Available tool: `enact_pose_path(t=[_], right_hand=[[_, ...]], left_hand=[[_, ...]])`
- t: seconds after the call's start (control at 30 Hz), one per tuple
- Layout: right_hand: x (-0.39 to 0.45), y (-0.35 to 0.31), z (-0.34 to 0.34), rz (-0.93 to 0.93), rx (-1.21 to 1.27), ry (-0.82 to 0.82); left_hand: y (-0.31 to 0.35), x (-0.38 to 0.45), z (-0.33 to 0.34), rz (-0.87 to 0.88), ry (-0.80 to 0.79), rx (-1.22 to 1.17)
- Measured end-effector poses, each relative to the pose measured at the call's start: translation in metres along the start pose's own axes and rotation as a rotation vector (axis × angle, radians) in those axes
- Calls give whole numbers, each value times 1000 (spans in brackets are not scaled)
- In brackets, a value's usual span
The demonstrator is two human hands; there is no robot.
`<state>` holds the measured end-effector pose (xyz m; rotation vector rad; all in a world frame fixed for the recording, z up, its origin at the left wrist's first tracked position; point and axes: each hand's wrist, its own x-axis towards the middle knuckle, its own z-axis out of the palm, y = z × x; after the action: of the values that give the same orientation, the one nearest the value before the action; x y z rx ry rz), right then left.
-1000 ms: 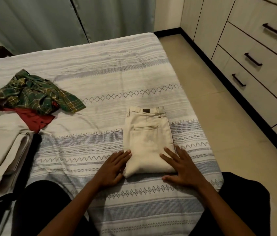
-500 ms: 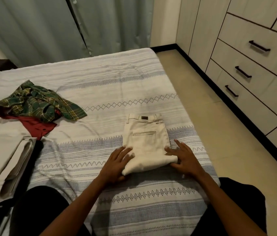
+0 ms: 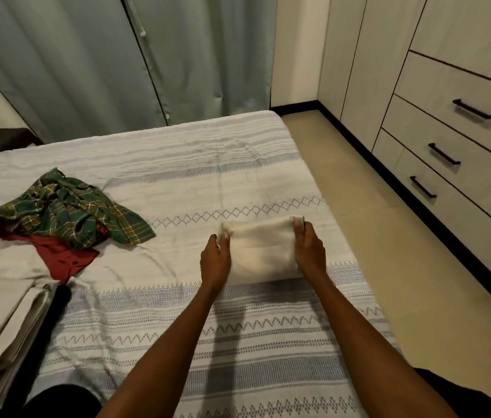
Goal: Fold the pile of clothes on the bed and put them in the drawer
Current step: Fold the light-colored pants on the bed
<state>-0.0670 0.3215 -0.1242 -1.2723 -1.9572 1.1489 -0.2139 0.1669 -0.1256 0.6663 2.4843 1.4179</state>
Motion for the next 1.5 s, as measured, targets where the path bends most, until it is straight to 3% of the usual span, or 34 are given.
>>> enact_pose_path(t=[0.1, 0.2, 0.23, 0.3, 0.37, 0.4, 0.47, 0.53, 0.8, 0.93, 1.0, 1.1, 1.17, 1.23, 1.33, 1.5], right_hand=[[24, 1, 17, 34, -191, 45], [29, -1, 33, -191, -483, 88], [29, -1, 39, -270, -568, -5], [29, 12, 52, -304, -716, -297], [28, 37, 60, -322, -772, -382], [29, 46, 62, -340, -774, -365], [35, 59, 65, -344, -723, -401], [42, 67, 66, -318, -646, -418], [44, 65, 74, -266, -667, -420], [45, 63, 43, -218, -297, -493], [34, 74, 23, -286, -256, -463], [2, 102, -4, -558, -467, -441], [-13, 111, -13, -552, -516, -418], [-17, 108, -14, -535, -536, -378], [-11, 99, -9, -502, -513, -347], [-19, 87, -5, -401, -341, -211]], left_hand=[[-6, 21, 21, -83, 47, 74], [-11, 28, 32, -122, 85, 185], [-11, 29, 34, -73, 138, 255], [-13, 30, 39, 193, 210, 431], [-19, 31, 45, 523, 22, 554], [-26, 32, 48, 600, -93, 610], [-51, 35, 54, 433, -272, 612], [-74, 40, 54, 221, -296, 469], [-73, 45, 51, 95, -425, 593], [-56, 38, 40, 76, -479, 551], [-55, 37, 32, 183, -447, 571], [-60, 29, 11, 641, -382, 731], [-69, 21, -1, 799, -458, 814], [-76, 16, -6, 768, -570, 857], [-82, 21, -4, 706, -588, 784], [-73, 13, 9, 794, -383, 736]])
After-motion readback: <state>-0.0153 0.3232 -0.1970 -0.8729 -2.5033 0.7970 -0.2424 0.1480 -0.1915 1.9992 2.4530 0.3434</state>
